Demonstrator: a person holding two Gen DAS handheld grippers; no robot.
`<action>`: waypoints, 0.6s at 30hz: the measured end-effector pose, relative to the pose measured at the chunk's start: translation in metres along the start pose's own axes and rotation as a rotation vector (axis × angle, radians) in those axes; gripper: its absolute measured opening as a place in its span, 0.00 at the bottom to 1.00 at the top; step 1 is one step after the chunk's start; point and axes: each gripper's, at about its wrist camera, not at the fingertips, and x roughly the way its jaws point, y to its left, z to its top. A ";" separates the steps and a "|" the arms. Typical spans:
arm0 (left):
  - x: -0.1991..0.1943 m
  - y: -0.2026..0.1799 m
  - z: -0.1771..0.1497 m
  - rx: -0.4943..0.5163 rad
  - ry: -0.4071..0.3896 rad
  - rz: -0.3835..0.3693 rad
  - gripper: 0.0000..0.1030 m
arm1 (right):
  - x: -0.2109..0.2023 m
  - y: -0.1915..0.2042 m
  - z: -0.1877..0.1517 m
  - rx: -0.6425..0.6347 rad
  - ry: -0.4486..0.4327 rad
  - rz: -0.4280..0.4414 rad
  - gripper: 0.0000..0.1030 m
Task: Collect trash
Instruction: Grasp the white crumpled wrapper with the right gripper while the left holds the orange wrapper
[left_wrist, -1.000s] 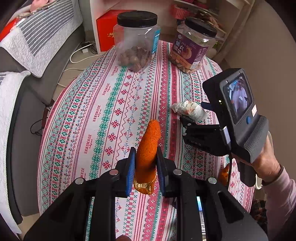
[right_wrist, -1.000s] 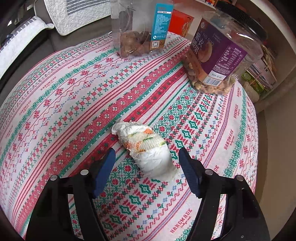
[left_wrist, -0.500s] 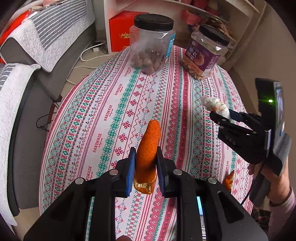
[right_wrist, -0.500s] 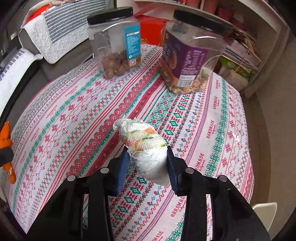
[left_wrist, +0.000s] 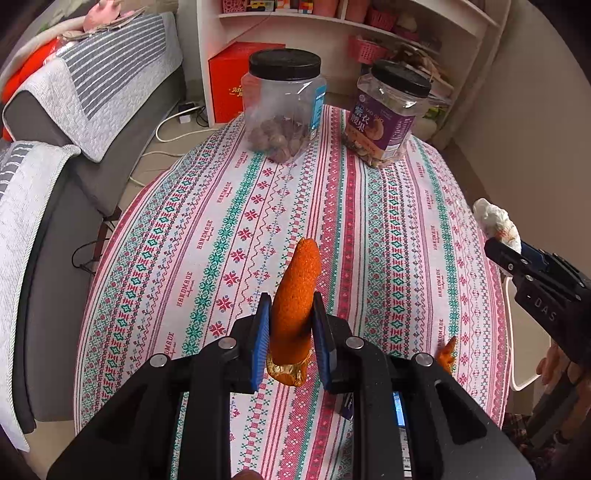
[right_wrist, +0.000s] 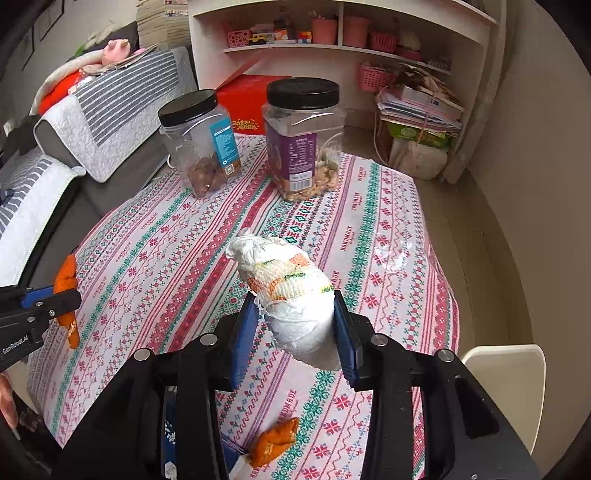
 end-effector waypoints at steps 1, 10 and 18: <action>-0.002 -0.002 0.000 0.004 -0.012 -0.003 0.21 | -0.003 -0.005 -0.004 0.008 -0.014 -0.011 0.36; -0.007 -0.034 -0.002 0.051 -0.080 -0.018 0.21 | -0.025 -0.046 -0.023 0.063 -0.071 -0.102 0.36; -0.003 -0.062 -0.012 0.109 -0.096 -0.006 0.21 | -0.045 -0.082 -0.035 0.110 -0.076 -0.142 0.36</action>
